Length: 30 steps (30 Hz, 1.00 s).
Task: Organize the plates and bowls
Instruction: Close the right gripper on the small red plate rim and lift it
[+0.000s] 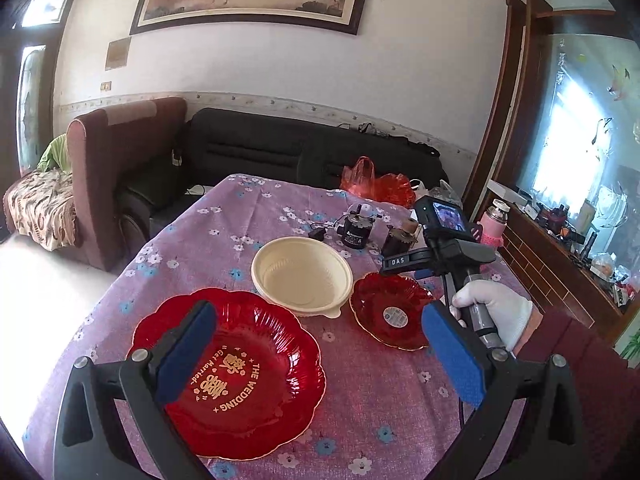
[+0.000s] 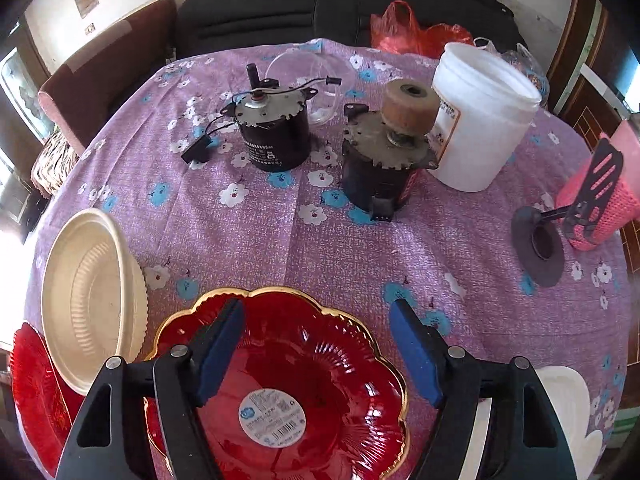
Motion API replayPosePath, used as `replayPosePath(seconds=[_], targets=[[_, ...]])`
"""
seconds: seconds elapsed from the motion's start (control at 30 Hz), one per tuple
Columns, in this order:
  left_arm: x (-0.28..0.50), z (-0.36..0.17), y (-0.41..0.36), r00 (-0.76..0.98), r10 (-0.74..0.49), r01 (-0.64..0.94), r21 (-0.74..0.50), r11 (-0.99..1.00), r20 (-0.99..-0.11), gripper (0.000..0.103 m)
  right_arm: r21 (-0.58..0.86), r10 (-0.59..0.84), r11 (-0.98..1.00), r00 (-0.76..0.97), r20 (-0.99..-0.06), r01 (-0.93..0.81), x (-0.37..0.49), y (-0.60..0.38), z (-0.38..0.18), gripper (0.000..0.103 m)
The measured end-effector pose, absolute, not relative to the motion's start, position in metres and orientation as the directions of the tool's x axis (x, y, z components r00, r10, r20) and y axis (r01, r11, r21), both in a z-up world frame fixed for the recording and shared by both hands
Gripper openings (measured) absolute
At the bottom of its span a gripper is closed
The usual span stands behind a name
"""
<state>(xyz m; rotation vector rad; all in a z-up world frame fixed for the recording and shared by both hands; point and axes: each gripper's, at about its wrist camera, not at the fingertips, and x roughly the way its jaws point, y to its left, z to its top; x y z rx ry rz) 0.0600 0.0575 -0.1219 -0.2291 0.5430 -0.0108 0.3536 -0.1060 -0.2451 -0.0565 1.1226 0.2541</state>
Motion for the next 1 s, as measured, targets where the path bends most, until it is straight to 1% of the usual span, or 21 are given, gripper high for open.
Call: replayPosePath(seconds=[0.03,0.07,0.1,0.13,0.17,0.2,0.3,0.33,0.4,0.5,0.6,0.73,0.87,0.9,0.93,1.0], targets=[[0.06,-0.121,0.058,0.858,-0.071,-0.05,-0.22,0.974,-0.509,0.103,0.098,0.187,0.967,0.39,-0.902,-0.236,0.357,-0.104,-0.249,0.069],[0.06,-0.121,0.059,0.859,-0.071,-0.05,-0.221,0.974,-0.508,0.103,0.088,0.176,0.967,0.377,-0.909,-0.239,0.357,-0.102,-0.252,0.066],[0.06,-0.12,0.06,0.858,-0.073,-0.05,-0.224,0.973,-0.508,0.103,0.077,0.168,0.966,0.371,-0.913,-0.248,0.356,-0.099,-0.251,0.058],[0.061,-0.119,0.06,0.86,-0.075,-0.05,-0.23,0.972,-0.505,0.103,0.067,0.164,0.962,0.36,-0.918,-0.266,0.353,-0.096,-0.252,0.042],[0.06,-0.119,0.061,0.861,-0.078,-0.051,-0.238,0.97,-0.503,0.103,0.061,0.161,0.957,0.344,-0.925,-0.283,0.349,-0.094,-0.252,0.041],[0.06,-0.119,0.061,0.861,-0.08,-0.053,-0.245,0.968,-0.501,0.103,0.049,0.151,0.953,0.33,-0.932,-0.298,0.344,-0.092,-0.254,0.037],[0.059,-0.119,0.059,0.859,-0.09,-0.058,-0.269,0.961,-0.505,0.103,-0.029,0.096,0.935,0.334,-0.938,-0.352,0.324,-0.084,-0.252,0.032],[0.058,-0.119,0.059,0.858,-0.092,-0.058,-0.273,0.96,-0.506,0.103,-0.045,0.085,0.93,0.333,-0.939,-0.365,0.315,-0.082,-0.251,0.027],[0.055,-0.119,0.058,0.857,-0.089,-0.061,-0.271,0.961,-0.508,0.103,-0.031,0.103,0.919,0.317,-0.943,-0.393,0.297,-0.082,-0.251,0.021],[0.049,-0.118,0.058,0.858,-0.091,-0.054,-0.265,0.963,-0.505,0.103,-0.015,0.13,0.902,0.304,-0.944,-0.432,0.262,-0.083,-0.25,0.02],[0.045,-0.118,0.056,0.857,-0.097,-0.049,-0.267,0.962,-0.506,0.103,0.069,0.212,0.896,0.286,-0.935,-0.438,0.23,-0.095,-0.247,0.02],[0.044,-0.122,0.053,0.845,-0.111,-0.05,-0.283,0.958,-0.523,0.103,0.236,0.348,0.906,0.303,-0.887,-0.351,0.207,-0.123,-0.251,0.02],[0.04,-0.124,0.052,0.838,-0.115,-0.055,-0.292,0.955,-0.533,0.103,0.391,0.459,0.885,0.33,-0.825,-0.252,0.202,-0.124,-0.27,0.022],[0.038,-0.123,0.051,0.841,-0.105,-0.059,-0.283,0.957,-0.531,0.103,0.415,0.474,0.879,0.348,-0.809,-0.233,0.201,-0.127,-0.272,0.02],[0.037,-0.122,0.051,0.843,-0.096,-0.063,-0.274,0.96,-0.529,0.103,0.432,0.481,0.876,0.362,-0.798,-0.213,0.199,-0.129,-0.273,0.013],[0.034,-0.123,0.05,0.842,-0.081,-0.064,-0.247,0.967,-0.533,0.103,0.475,0.508,0.861,0.366,-0.78,-0.183,0.19,-0.135,-0.272,0.011]])
